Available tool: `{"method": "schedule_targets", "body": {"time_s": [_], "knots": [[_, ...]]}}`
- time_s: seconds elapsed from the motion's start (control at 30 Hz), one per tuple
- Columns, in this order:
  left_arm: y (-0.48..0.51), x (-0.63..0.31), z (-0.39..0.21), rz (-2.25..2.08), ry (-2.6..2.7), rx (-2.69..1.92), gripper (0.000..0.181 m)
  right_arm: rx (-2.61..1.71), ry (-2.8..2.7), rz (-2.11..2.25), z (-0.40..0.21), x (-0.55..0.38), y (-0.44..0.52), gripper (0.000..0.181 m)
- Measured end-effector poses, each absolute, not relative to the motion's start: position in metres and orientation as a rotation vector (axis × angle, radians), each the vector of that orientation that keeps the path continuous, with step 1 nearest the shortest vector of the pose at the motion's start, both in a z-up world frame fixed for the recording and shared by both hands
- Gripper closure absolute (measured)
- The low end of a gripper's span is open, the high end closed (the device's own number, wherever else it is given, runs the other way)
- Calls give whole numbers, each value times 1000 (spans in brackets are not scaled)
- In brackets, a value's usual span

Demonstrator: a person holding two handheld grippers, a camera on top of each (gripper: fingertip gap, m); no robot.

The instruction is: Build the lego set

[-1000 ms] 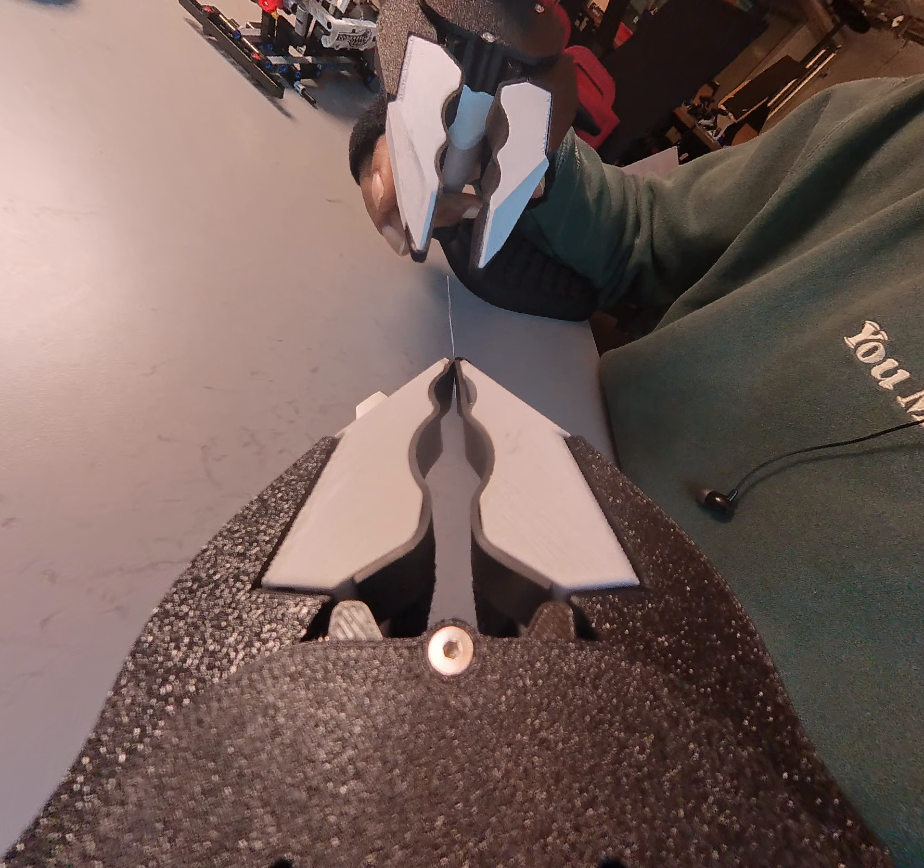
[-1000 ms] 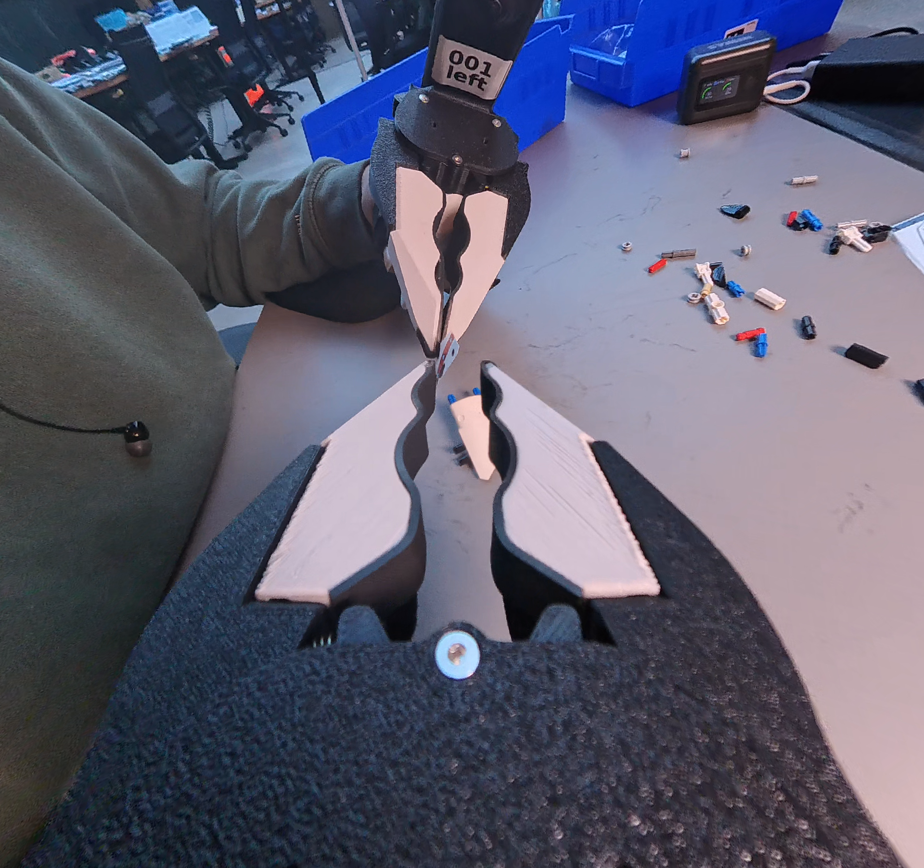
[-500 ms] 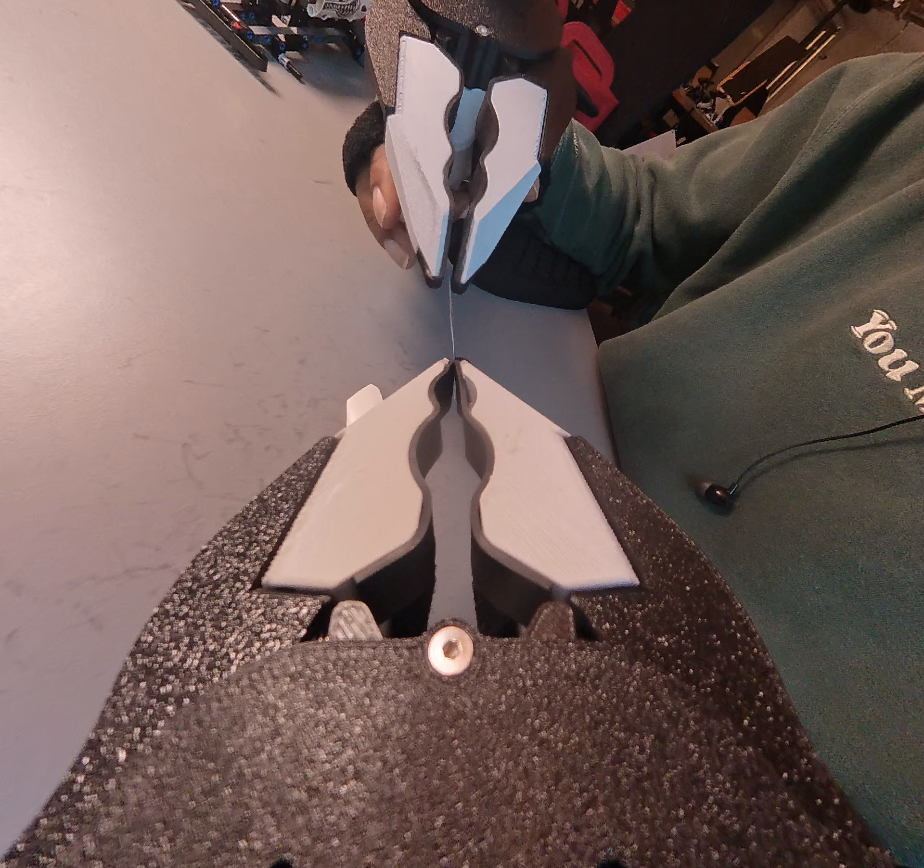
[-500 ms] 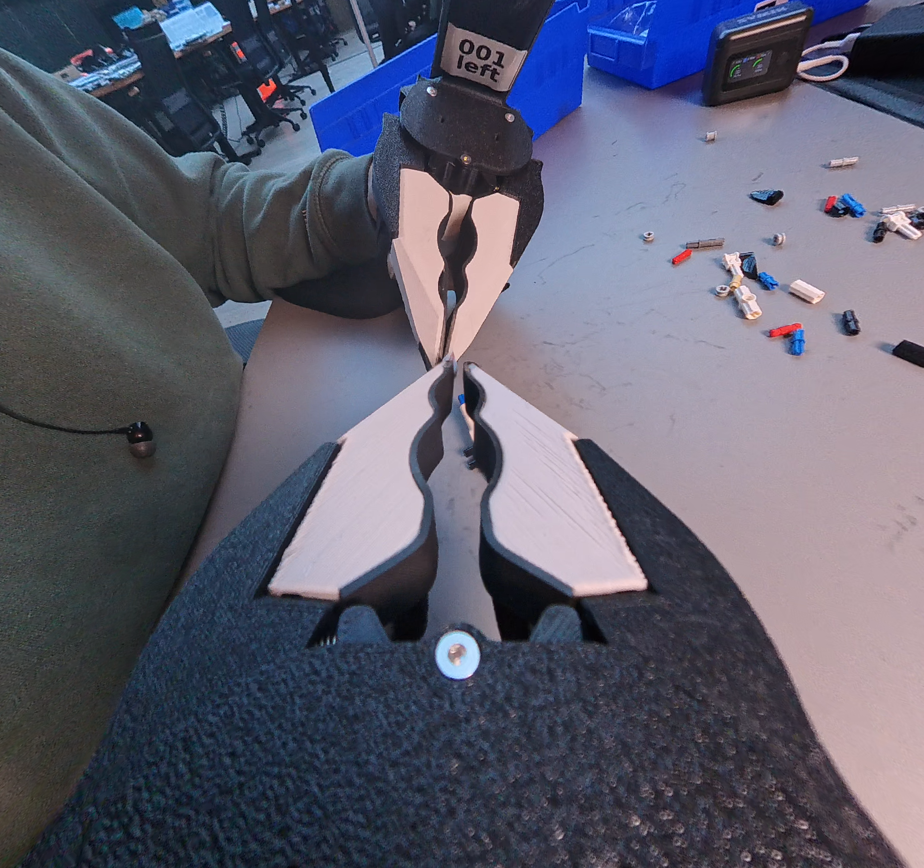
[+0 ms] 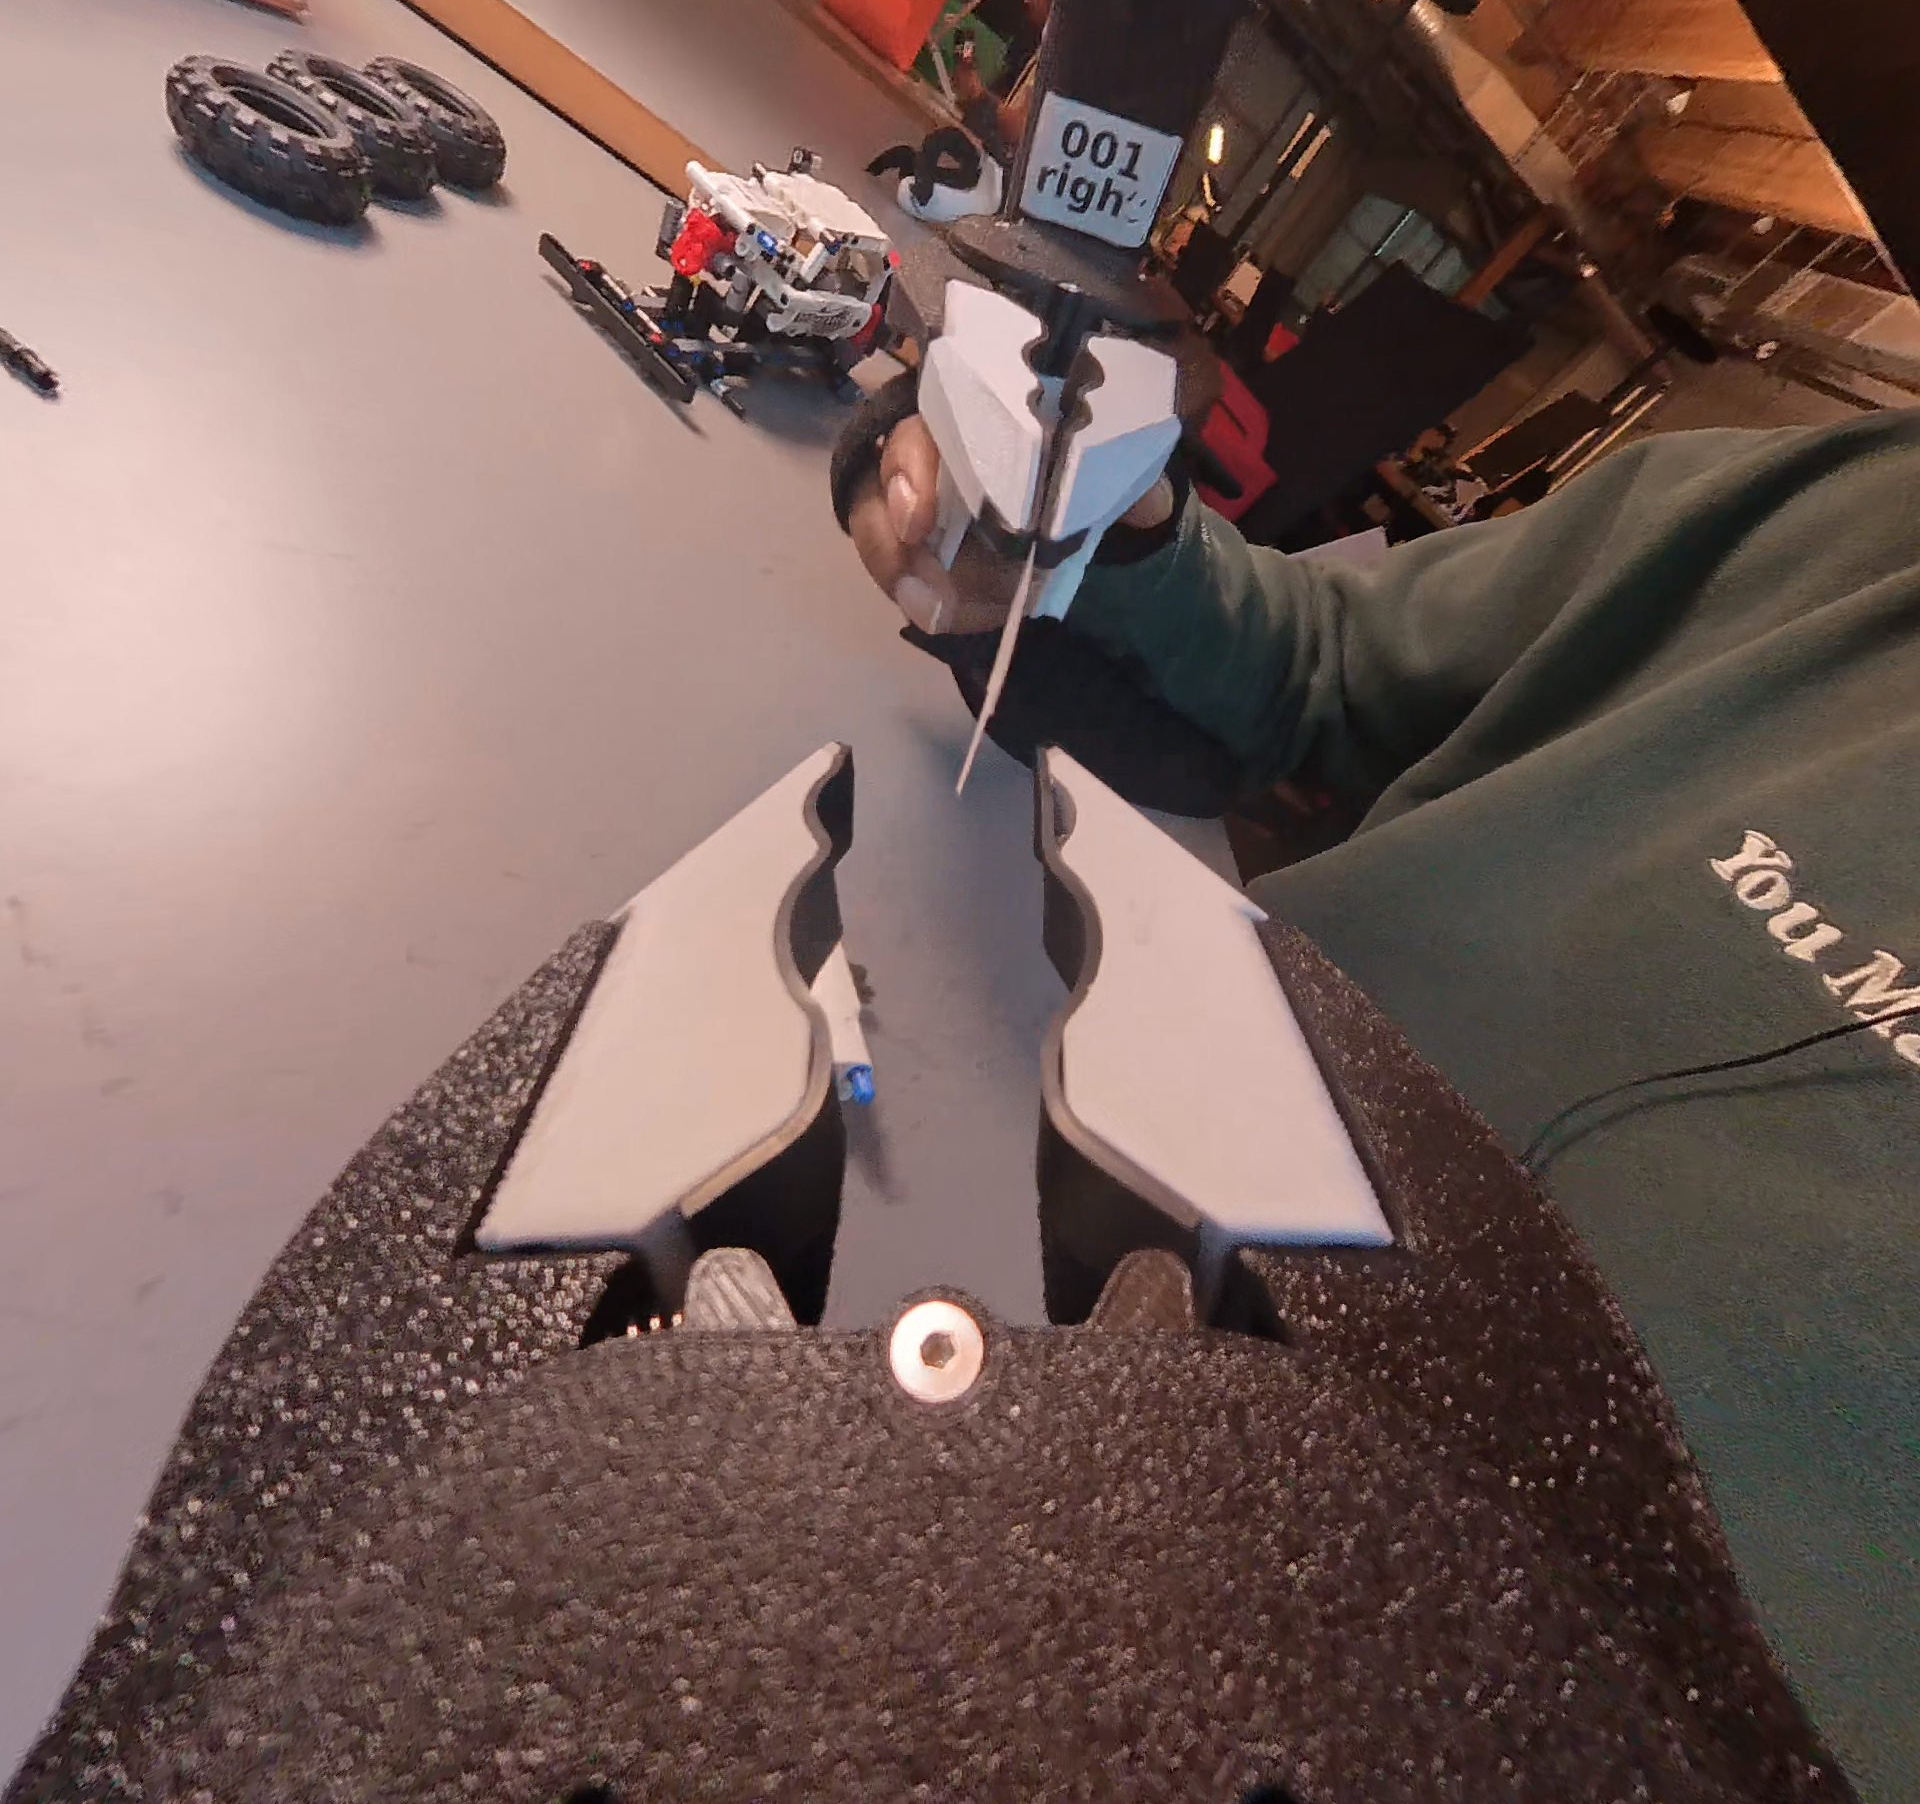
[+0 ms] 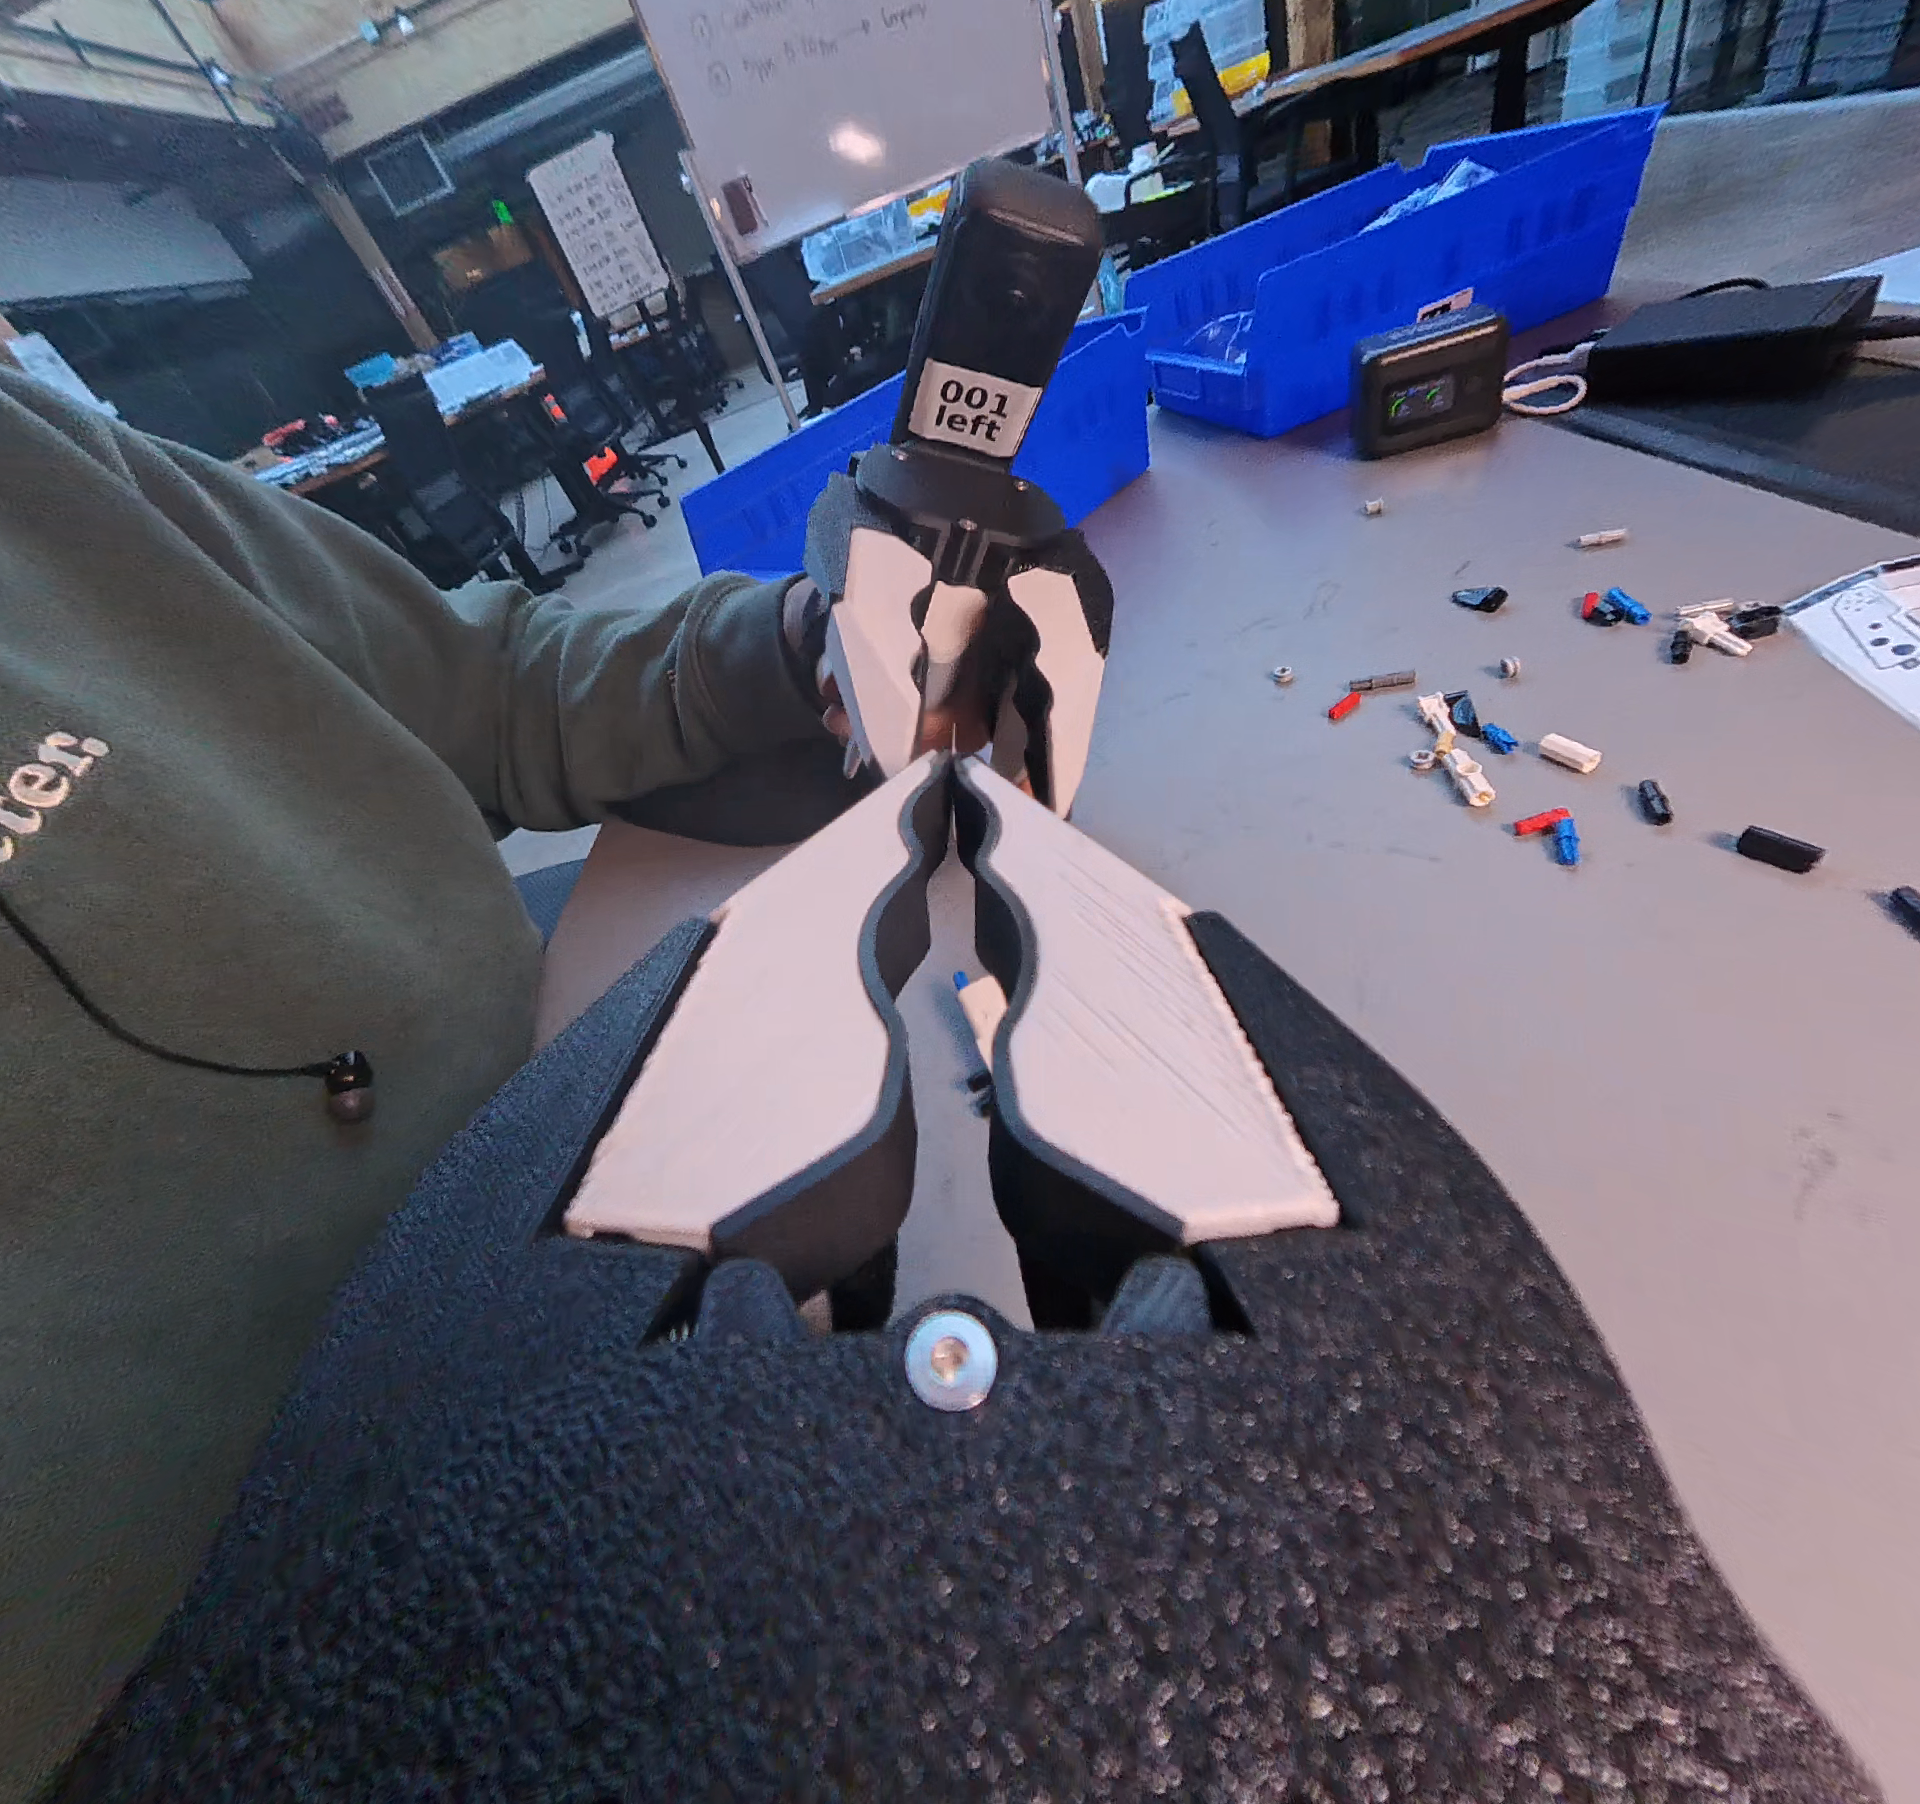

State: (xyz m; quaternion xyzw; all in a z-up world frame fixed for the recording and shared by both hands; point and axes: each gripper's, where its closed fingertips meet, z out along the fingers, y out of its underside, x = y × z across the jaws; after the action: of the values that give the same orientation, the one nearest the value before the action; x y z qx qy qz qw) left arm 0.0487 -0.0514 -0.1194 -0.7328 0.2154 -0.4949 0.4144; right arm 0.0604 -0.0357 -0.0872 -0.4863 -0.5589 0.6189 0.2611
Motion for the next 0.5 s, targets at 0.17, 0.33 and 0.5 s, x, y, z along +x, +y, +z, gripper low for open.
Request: {"method": "schedule_targets", "body": {"time_s": [0.17,0.33,0.5], "knots": [[-52,55,-107,-1261,524,-1763,162,-1332,-1327,1782,-69,58,-24,181],[-46,49,-95,-1267,439,-1706,173,-1344,-1263,1862,-63,60,-20,181],[-44,44,-93,-1297,392,-1691,176,-1344,-1251,1879,-62,60,-21,181]]}}
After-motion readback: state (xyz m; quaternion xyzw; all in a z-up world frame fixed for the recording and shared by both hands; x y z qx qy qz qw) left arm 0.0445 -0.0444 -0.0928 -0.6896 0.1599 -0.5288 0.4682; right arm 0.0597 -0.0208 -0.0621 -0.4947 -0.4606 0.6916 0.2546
